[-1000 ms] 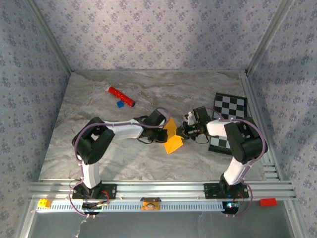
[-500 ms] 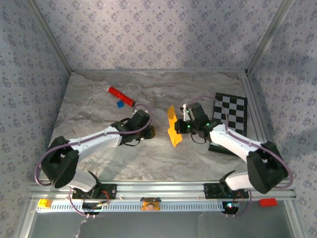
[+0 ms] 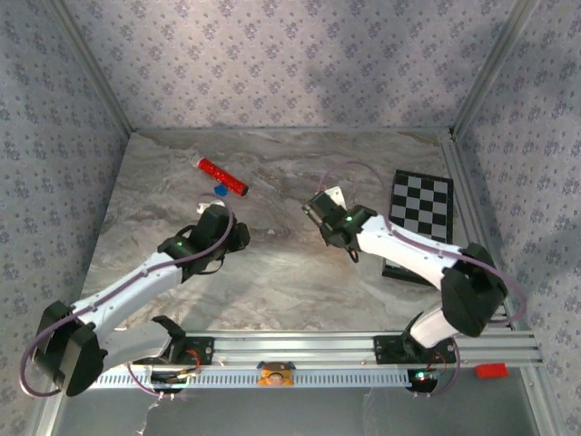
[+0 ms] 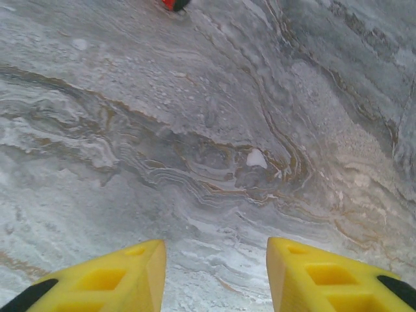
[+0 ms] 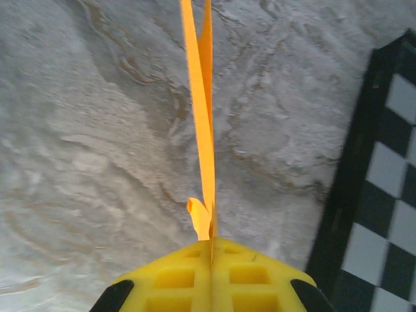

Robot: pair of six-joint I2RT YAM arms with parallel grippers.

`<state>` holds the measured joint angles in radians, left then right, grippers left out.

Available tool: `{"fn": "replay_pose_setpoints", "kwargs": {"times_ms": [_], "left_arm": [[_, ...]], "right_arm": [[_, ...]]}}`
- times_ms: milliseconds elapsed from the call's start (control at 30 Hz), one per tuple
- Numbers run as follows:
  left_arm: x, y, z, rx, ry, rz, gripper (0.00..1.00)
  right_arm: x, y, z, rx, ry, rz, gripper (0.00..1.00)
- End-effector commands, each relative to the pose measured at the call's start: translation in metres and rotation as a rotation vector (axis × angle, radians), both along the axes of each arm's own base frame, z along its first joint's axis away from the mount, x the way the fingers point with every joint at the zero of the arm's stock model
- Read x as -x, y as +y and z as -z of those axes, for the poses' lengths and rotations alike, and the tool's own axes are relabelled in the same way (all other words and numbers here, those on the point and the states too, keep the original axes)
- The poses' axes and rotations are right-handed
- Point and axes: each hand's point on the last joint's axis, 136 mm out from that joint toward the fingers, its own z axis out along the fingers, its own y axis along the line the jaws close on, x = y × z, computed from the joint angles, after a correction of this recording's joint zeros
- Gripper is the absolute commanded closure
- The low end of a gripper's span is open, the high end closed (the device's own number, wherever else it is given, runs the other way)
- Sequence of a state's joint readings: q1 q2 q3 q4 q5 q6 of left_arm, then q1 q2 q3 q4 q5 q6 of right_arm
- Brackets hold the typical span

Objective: Fold a paper plane with a square sheet of paper (pick it up from the middle)
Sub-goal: Turn over the paper at the center of the table.

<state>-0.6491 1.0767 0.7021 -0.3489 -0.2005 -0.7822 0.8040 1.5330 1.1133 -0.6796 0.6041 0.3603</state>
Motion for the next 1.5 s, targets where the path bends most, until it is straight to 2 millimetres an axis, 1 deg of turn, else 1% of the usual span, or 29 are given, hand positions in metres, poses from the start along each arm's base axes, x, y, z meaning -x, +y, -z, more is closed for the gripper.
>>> {"fn": "replay_pose_setpoints", "kwargs": {"times_ms": [0,67,100,267,367,500,633,767,833,900,933,967,1000,1033,1067,1133,1200,1233,1300,1367,1400,1467], "left_arm": [[0.005,0.020,-0.001,-0.019,-0.010,-0.065,0.53],[0.006,0.032,-0.007,-0.028,-0.022,-0.092,0.53],[0.007,0.036,-0.009,-0.028,-0.028,-0.102,0.53],[0.012,0.057,-0.022,-0.012,-0.070,-0.153,0.52],[0.016,0.065,-0.023,0.008,-0.076,-0.175,0.52],[0.021,0.067,-0.021,0.031,-0.074,-0.184,0.52],[0.023,0.068,-0.020,0.042,-0.070,-0.184,0.52],[0.025,0.066,-0.021,0.051,-0.066,-0.169,0.51],[0.024,0.063,-0.022,0.061,-0.069,-0.153,0.51],[0.024,0.060,-0.021,0.073,-0.069,-0.145,0.50],[0.023,0.058,-0.021,0.079,-0.069,-0.136,0.50],[0.023,0.055,-0.021,0.088,-0.068,-0.125,0.50],[0.023,0.053,-0.021,0.094,-0.064,-0.113,0.50],[0.023,0.048,-0.021,0.105,-0.063,-0.094,0.49],[0.022,0.043,-0.022,0.121,-0.063,-0.068,0.49],[0.021,0.031,-0.023,0.160,-0.059,-0.023,0.50],[0.020,0.019,-0.022,0.195,-0.054,0.021,0.49],[0.019,0.014,-0.021,0.207,-0.044,0.040,0.49],[0.018,0.002,-0.017,0.233,-0.018,0.087,0.49],[0.016,-0.011,-0.008,0.252,0.032,0.129,0.50],[0.015,-0.017,-0.005,0.265,0.055,0.148,0.51],[0.013,-0.032,0.004,0.292,0.105,0.191,0.52]], "right_arm": [[0.003,-0.021,-0.001,0.222,-0.012,0.053,0.97],[0.007,-0.011,0.012,0.252,0.013,0.032,0.97],[0.003,0.002,0.010,0.237,0.003,0.017,0.97],[0.010,0.045,0.043,0.250,0.082,-0.062,0.97],[0.017,0.070,0.060,0.250,0.128,-0.107,0.96],[0.026,0.104,0.074,0.187,0.186,-0.156,0.93],[0.032,0.134,0.082,0.033,0.256,-0.188,0.90],[0.035,0.157,0.088,-0.158,0.356,-0.215,0.88],[0.038,0.175,0.084,-0.310,0.404,-0.266,0.85],[0.041,0.191,0.073,-0.472,0.434,-0.328,0.81],[0.043,0.197,0.065,-0.559,0.451,-0.359,0.77],[0.042,0.199,0.058,-0.631,0.452,-0.358,0.65],[0.042,0.200,0.050,-0.688,0.446,-0.370,0.60],[0.040,0.200,0.039,-0.746,0.433,-0.394,0.58],[0.041,0.193,0.037,-0.767,0.420,-0.400,0.57],[0.038,0.182,0.026,-0.799,0.382,-0.420,0.56],[0.032,0.169,0.016,-0.850,0.360,-0.419,0.55],[0.032,0.162,0.014,-0.885,0.363,-0.418,0.53],[0.025,0.143,0.017,-0.923,0.365,-0.366,0.53],[0.021,0.126,0.025,-0.962,0.390,-0.319,0.58],[0.020,0.121,0.027,-0.982,0.410,-0.310,0.62],[0.025,0.119,0.033,-1.021,0.481,-0.322,0.68]]}}
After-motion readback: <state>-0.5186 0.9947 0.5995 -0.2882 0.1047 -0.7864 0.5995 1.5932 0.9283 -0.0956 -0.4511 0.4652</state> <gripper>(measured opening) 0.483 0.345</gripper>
